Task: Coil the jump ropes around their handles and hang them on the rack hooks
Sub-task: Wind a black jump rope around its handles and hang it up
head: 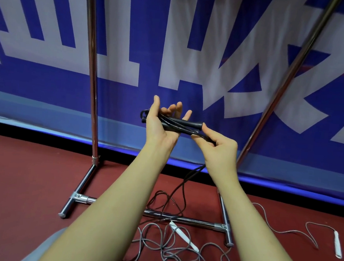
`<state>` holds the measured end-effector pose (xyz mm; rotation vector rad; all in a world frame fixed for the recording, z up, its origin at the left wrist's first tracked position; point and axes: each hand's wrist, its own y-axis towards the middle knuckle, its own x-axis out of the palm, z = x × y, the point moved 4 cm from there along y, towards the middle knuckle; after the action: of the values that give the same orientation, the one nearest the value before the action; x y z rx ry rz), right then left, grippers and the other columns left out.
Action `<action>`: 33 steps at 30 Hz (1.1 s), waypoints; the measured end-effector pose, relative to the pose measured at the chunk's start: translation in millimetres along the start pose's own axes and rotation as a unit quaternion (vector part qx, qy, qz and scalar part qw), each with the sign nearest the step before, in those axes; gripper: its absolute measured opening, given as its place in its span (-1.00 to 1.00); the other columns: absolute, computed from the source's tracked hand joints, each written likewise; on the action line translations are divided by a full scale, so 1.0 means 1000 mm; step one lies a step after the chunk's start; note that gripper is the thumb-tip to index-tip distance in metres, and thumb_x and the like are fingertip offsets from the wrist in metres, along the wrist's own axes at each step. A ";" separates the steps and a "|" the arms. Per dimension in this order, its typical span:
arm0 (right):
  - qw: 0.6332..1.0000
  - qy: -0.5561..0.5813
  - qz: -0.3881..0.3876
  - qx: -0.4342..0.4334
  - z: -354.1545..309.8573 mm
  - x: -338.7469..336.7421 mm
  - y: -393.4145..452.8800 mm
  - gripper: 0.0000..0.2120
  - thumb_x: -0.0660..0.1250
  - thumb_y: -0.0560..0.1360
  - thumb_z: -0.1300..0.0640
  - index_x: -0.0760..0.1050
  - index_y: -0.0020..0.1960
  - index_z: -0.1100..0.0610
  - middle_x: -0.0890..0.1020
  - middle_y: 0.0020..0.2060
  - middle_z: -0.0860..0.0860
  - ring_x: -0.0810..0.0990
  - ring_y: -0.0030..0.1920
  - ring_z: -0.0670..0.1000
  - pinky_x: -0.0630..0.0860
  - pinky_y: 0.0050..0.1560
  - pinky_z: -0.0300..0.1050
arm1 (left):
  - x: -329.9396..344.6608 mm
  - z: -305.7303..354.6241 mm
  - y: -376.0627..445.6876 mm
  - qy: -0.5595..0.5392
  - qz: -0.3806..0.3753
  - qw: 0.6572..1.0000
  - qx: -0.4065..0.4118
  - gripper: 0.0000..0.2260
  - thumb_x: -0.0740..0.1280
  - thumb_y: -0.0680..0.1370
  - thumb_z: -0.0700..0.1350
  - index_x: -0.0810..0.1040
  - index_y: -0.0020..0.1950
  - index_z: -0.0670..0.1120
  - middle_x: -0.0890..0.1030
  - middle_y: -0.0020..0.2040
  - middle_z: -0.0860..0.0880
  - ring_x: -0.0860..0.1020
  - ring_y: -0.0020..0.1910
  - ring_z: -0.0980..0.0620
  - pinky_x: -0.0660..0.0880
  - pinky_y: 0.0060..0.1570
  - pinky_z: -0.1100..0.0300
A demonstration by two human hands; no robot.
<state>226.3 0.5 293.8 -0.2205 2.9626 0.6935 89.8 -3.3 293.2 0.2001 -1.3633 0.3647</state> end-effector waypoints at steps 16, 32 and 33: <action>0.986 0.114 -0.085 0.091 0.010 0.005 0.000 -0.85 0.35 0.51 0.30 0.63 0.04 0.17 0.33 -0.52 -0.06 0.23 -0.45 -0.08 0.27 -0.40 -0.21 | 0.006 0.015 0.000 0.066 -0.032 0.997 0.026 -0.48 0.29 0.58 0.12 0.23 -0.52 -0.02 0.21 -0.55 0.08 0.23 -0.59 0.11 0.34 -0.45 0.28; 0.954 0.115 -0.234 0.149 0.011 0.017 -0.008 -0.86 0.31 0.51 0.15 0.63 -0.09 0.17 0.66 -0.32 0.03 0.62 -0.26 -0.02 0.52 -0.12 -0.22 | 0.013 0.033 -0.010 0.127 -0.097 0.986 0.042 -0.46 0.26 0.58 0.07 0.19 -0.56 -0.01 0.15 -0.63 0.08 0.13 -0.66 0.16 0.11 -0.62 0.32; 0.951 0.103 -0.253 0.142 0.007 0.018 -0.009 -0.85 0.31 0.50 0.12 0.63 -0.05 0.14 0.69 -0.26 0.04 0.65 -0.19 -0.02 0.53 -0.10 -0.26 | 0.014 0.031 -0.012 0.143 -0.103 0.984 0.041 -0.48 0.27 0.57 0.06 0.19 -0.56 -0.01 0.15 -0.63 0.08 0.13 -0.66 0.15 0.11 -0.62 0.32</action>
<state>210.6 -6.2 281.6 -1.0345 2.9378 0.1856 68.0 -23.4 314.1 0.3402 -1.0352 0.2644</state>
